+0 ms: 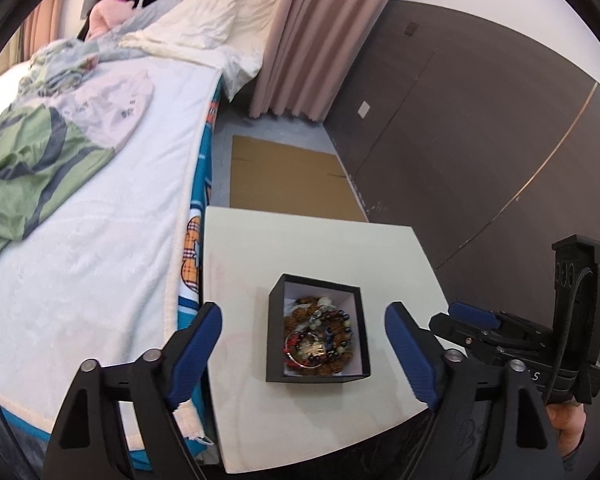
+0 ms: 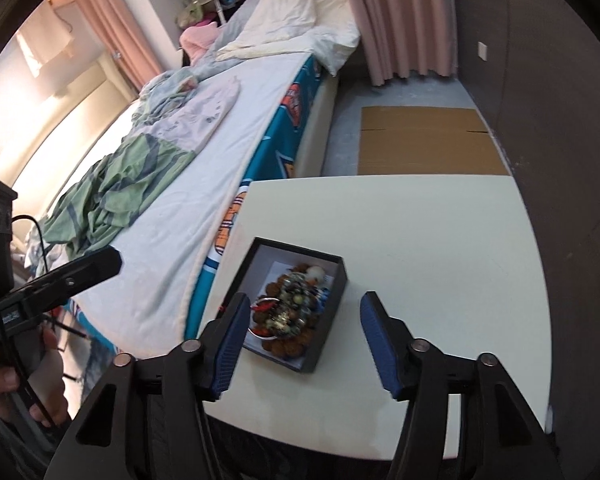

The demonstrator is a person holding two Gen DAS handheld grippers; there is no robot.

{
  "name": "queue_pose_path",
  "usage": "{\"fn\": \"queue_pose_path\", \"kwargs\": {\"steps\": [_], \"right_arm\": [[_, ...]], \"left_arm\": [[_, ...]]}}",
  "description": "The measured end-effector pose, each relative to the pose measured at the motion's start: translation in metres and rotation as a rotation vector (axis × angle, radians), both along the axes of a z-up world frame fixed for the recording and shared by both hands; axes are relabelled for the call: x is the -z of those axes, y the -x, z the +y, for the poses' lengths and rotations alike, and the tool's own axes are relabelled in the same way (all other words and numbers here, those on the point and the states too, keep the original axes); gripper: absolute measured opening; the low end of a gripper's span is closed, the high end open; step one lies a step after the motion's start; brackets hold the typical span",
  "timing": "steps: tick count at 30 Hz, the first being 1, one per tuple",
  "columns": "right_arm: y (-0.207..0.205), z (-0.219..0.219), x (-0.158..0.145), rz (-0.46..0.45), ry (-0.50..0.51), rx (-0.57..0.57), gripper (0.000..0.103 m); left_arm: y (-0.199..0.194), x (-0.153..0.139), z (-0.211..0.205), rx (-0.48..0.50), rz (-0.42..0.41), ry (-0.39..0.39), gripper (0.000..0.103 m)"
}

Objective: Organize jewelry

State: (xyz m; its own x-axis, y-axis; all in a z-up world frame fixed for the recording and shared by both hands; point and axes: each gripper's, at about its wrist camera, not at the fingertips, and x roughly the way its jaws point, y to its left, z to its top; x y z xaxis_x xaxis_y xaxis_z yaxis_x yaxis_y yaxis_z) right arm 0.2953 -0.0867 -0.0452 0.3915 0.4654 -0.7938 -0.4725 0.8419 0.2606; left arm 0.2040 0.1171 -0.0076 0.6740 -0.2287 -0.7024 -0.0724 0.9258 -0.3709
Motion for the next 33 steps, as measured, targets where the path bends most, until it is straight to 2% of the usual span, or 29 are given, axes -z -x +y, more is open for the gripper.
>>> {"fn": "queue_pose_path", "kwargs": {"steps": [4, 6, 8, 15, 30, 33], "right_arm": [[0.009, -0.015, -0.006, -0.017, -0.008, 0.032, 0.067], [0.015, -0.020, -0.009, -0.029, -0.009, 0.047, 0.074], [0.021, -0.026, -0.013, -0.045, -0.005, 0.068, 0.088], [0.048, -0.041, -0.027, -0.104, -0.024, 0.084, 0.103], [0.121, -0.071, -0.051, -0.242, -0.026, 0.115, 0.103], [0.134, -0.080, -0.052, -0.243, -0.054, 0.120, 0.103]], "left_arm": [[0.011, -0.009, -0.009, 0.003, -0.040, -0.024, 0.092], [0.017, -0.013, -0.013, -0.002, -0.054, -0.033, 0.096], [0.026, -0.017, -0.016, -0.010, -0.080, -0.044, 0.097], [0.053, -0.030, -0.030, -0.009, -0.141, -0.092, 0.102], [0.127, -0.051, -0.059, -0.006, -0.263, -0.194, 0.102], [0.141, -0.051, -0.064, -0.004, -0.281, -0.207, 0.102]]}}
